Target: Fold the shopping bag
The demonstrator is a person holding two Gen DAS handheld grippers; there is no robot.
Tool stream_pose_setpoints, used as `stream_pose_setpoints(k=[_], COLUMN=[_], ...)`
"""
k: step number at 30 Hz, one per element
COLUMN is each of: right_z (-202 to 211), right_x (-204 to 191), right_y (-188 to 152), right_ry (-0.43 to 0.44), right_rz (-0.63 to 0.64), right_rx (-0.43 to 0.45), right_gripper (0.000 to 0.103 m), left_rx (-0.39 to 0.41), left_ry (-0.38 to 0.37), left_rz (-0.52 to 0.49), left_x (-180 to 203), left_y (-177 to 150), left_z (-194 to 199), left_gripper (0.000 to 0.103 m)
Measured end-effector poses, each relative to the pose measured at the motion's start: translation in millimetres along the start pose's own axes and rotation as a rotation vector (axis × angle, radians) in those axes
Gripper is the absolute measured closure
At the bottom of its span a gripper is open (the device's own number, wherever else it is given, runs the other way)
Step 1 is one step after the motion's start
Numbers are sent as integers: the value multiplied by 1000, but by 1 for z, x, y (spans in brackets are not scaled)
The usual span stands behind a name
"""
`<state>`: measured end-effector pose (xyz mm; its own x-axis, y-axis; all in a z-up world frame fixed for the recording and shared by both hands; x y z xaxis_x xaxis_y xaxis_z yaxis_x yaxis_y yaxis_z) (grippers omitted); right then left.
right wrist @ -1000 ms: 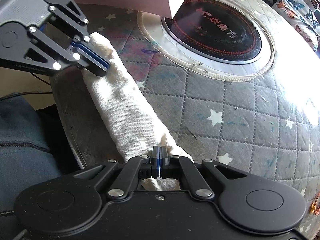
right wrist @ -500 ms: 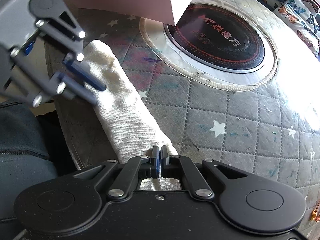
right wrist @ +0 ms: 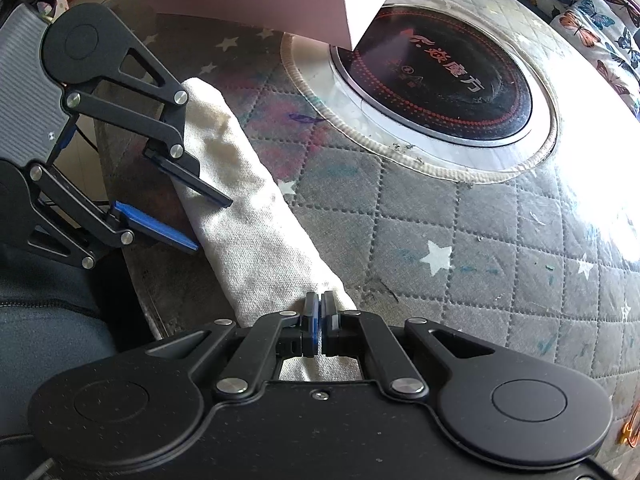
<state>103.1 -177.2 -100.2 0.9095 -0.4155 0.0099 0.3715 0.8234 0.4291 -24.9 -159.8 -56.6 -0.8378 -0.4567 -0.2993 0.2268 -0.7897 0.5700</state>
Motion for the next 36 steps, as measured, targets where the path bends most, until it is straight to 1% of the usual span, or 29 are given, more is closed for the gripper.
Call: stream_pose_setpoints(k=[4,6,8,9,15,23,26,27,28,30,34,36], right_z=[0,0,0,0,0,3,4,5,6,9,16,19], right_x=[0,0,0,0,1,6,9,11,12,16,21,21], right_y=[1,1,2,2,2,2,3,3,3,3,0,-2], right_ry=[3,4,6,7,10,20,19,17,13,5,30,38], right_rz=[0,2,1,0,0,-21,-23,-24,-26,-26,-58,-50], right_rx=[-4,-6,-7,-7,-7,8,14,17,21,29,44,49], right_gripper=[101,101,101,101,101,99,94,90,84,75,75,74], left_rx=[-1,-1,0,0,-5,10,14,16,18,22,25,25], left_ry=[4,6,13,12,-29,-112,-136,-144,-152,-164,-182,-190], left_rz=[-59,-71,-77,-75,30,207,253,266,279,297,322,331], left_x=[5,5,3,3,-12,-42,-50,-52,-55,-58,-65,-68], left_y=[-1,-2,-2,-2,1,4,5,5,5,3,4,3], left_z=[-2,-4,-6,-7,-6,3,4,4,4,4,4,5], left_gripper=[67,67,73,73,77,79,79,79,79,79,79,79])
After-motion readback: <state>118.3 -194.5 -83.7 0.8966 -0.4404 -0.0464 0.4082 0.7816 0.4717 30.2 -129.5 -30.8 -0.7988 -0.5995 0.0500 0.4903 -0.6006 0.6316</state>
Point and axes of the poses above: each gripper's, at about its wrist camera, not at the fingertips, and z roughly against the way its jaws point, x to its right, y to its top, the point moved 3 cm from there along -z, roughly the way its jaws point, and after that the axes turned 6 degrees about x, right-handed, at the moved point
